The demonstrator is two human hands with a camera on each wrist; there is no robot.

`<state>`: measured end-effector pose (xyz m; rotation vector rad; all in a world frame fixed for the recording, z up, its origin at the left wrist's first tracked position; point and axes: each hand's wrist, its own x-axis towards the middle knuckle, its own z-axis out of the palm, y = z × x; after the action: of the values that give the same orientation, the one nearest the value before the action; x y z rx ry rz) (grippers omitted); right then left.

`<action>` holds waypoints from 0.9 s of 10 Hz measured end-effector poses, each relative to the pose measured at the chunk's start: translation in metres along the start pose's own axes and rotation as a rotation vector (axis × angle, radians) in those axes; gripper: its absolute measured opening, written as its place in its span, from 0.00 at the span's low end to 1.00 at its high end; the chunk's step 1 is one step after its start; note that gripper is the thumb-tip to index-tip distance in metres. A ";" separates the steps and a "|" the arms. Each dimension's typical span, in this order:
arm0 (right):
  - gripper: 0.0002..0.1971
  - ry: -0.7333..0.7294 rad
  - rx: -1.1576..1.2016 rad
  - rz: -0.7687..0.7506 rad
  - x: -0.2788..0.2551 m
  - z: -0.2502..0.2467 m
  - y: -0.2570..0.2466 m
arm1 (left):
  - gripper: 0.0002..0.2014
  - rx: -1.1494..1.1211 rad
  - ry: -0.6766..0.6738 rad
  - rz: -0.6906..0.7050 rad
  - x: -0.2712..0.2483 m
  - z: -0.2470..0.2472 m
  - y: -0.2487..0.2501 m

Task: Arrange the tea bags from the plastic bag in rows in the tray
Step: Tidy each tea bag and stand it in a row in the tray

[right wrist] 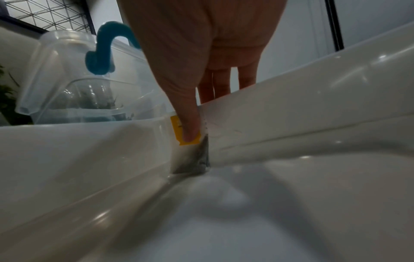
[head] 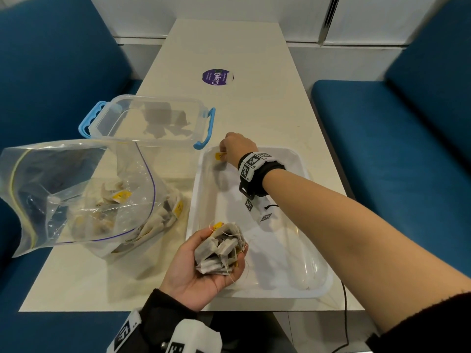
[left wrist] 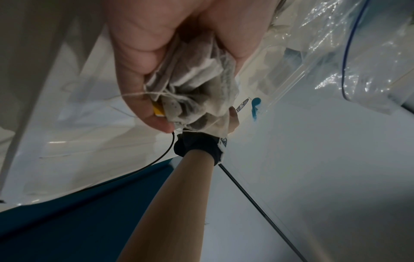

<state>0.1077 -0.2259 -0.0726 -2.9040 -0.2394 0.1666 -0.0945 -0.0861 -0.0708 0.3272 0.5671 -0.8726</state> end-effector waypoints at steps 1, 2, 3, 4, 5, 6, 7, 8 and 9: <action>0.11 -0.020 0.014 0.044 -0.001 -0.003 0.002 | 0.29 -0.014 -0.003 -0.006 0.001 -0.001 0.000; 0.10 -0.013 -0.005 0.052 -0.002 -0.003 0.005 | 0.29 -0.018 -0.004 0.001 0.001 -0.001 -0.001; 0.10 -0.008 0.020 0.032 -0.005 -0.002 0.006 | 0.29 -0.005 -0.002 0.001 0.002 0.000 -0.001; 0.11 0.009 0.103 -0.001 -0.005 -0.001 0.007 | 0.29 -0.001 0.005 0.000 0.003 0.000 -0.001; 0.12 0.029 0.132 -0.011 -0.003 -0.001 0.007 | 0.29 -0.008 0.001 -0.004 0.003 0.001 -0.002; 0.12 0.036 0.109 -0.023 -0.001 -0.001 0.007 | 0.29 -0.008 -0.007 -0.005 0.001 0.002 -0.002; 0.10 0.078 0.072 -0.029 -0.002 0.001 0.007 | 0.29 -0.014 -0.004 -0.001 0.001 0.002 -0.003; 0.10 0.173 -0.026 -0.108 -0.005 0.004 0.007 | 0.29 -0.016 0.001 0.000 0.003 0.000 -0.003; 0.09 0.051 0.029 -0.169 -0.008 0.001 0.005 | 0.29 -0.028 0.005 0.005 0.004 -0.001 -0.003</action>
<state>0.1007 -0.2321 -0.0738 -2.8381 -0.4676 0.0663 -0.0952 -0.0897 -0.0744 0.3055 0.5819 -0.8583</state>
